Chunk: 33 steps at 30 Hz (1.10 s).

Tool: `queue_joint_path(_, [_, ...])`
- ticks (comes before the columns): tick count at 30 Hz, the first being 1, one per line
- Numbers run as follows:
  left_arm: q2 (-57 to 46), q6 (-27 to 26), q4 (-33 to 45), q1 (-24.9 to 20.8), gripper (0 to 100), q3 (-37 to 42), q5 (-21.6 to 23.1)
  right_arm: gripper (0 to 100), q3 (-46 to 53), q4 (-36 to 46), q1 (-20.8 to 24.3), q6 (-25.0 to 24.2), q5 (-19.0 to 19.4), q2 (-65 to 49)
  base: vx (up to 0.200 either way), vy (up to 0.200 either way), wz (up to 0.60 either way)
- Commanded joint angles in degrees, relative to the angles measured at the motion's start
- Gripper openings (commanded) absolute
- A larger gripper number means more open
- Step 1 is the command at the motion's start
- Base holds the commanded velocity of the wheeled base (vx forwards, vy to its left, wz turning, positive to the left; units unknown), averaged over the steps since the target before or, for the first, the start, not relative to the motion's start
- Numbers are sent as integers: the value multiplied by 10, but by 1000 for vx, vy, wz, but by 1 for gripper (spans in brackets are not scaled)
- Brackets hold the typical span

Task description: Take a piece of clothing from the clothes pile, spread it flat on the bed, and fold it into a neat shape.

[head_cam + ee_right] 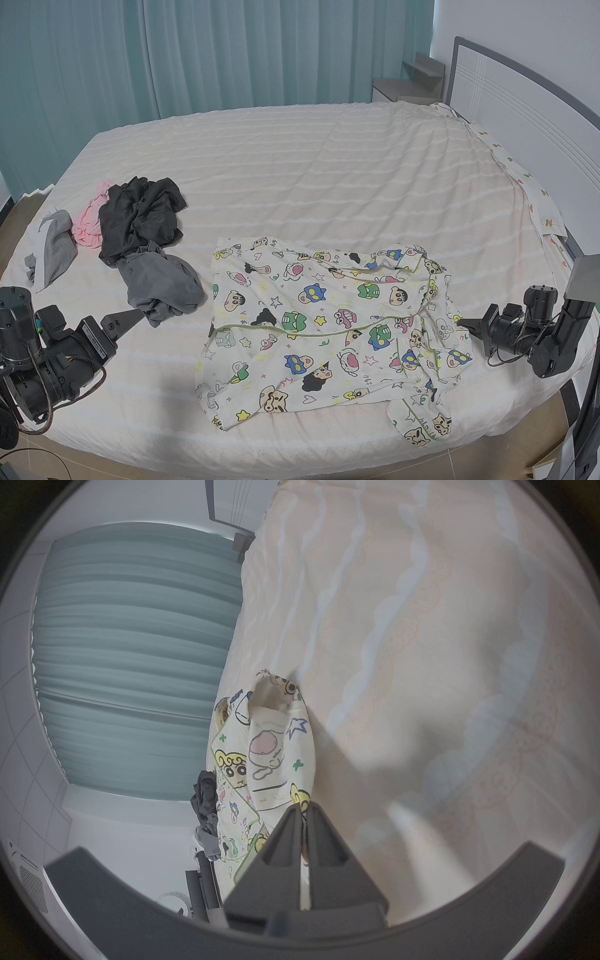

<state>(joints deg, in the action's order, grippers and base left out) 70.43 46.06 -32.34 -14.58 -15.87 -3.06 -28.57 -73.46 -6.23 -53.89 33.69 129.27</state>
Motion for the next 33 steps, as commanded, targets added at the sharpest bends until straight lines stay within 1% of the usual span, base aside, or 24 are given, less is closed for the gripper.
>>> queue_joint_path(1, [0, 0, 0, -8, 100, 3, 0, 0, 15, -13, -12, -7, 1, -11, 0, 0, 0])
queue_joint_path(4, [0, 0, 0, -14, 100, 5, 0, 0, 26, -41, -17, -9, 0, -15, 0, 0, 0])
queue_joint_path(6, [0, 0, 0, -14, 100, 5, 0, 0, 26, -43, -18, -9, -1, -15, 0, 0, 0])
queue_joint_path(8, [-1, -1, 1, -14, 100, 5, 0, 0, 34, -66, -43, -6, -6, -34, 0, 0, 0])
queue_joint_path(12, [2, -4, 2, -14, 100, 6, -1, 0, 30, -69, -93, -2, -6, -60, 0, 0, 0])
queue_joint_path(13, [3, -4, 2, -14, 100, 7, -1, 0, 27, -70, -104, -1, -6, -60, 0, 0, 0])
queue_joint_path(14, [3, -4, 2, -14, 100, 7, -1, 0, 27, -70, -104, -1, -6, -60, 0, 0, 0])
queue_joint_path(15, [5, -6, 2, -15, 100, 14, -1, 0, 23, -70, -125, 9, -6, -60, 0, 0, 0])
queue_joint_path(17, [6, -7, 2, -15, 100, 16, -1, 0, 20, -70, -131, 18, -6, -60, 0, 0, 0])
queue_joint_path(18, [6, -7, 2, -15, 100, 16, -1, 0, 19, -68, -140, 41, -6, -58, 0, 0, 0])
queue_joint_path(24, [7, -13, 3, -16, 100, 18, 0, 0, 24, -68, -142, 110, -7, -25, 0, 0, 0])
queue_joint_path(26, [7, -13, 3, -16, 100, 21, 1, 0, 23, -68, -142, 128, -14, -12, 0, 0, 0])
queue_joint_path(28, [7, -13, 3, -17, 100, 21, 0, 0, 19, -70, -142, 139, -28, -4, 0, 0, 0])
queue_joint_path(30, [9, -12, 3, -21, 100, 21, 0, 0, 5, -71, -142, 150, -64, 5, 0, 0, 0])
queue_joint_path(31, [9, -12, 3, -25, 100, 21, 0, 0, 2, -71, -142, 150, -73, 6, 0, 0, 0])
queue_joint_path(33, [14, -11, 3, -37, 100, 23, -1, 0, 0, -71, -142, 151, -79, 9, 0, 0, 0])
